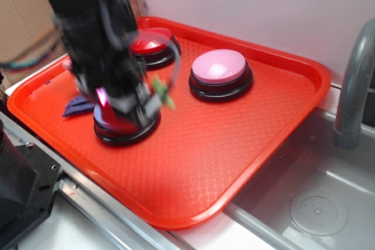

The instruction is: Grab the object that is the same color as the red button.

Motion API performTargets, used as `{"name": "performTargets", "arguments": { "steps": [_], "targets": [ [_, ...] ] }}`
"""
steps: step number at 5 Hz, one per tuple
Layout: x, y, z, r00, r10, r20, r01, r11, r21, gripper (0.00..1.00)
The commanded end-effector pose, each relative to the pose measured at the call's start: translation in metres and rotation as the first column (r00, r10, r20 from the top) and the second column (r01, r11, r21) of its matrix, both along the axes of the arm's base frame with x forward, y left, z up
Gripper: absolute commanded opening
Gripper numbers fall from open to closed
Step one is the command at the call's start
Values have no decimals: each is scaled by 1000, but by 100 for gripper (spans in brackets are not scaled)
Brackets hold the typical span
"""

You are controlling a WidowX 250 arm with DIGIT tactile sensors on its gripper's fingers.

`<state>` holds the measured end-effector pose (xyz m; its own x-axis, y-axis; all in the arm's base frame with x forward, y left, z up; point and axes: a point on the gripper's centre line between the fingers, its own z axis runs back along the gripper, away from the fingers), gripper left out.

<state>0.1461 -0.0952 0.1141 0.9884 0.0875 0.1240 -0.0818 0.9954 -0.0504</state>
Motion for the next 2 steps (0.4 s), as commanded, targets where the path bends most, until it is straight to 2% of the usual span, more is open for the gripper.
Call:
{"name": "performTargets", "arguments": {
  "steps": [1, 2],
  "targets": [
    [14, 60, 56, 982, 164, 94, -165, 986, -2, 0],
    [16, 71, 61, 970, 199, 136, -203, 979, 16, 0]
  ]
}}
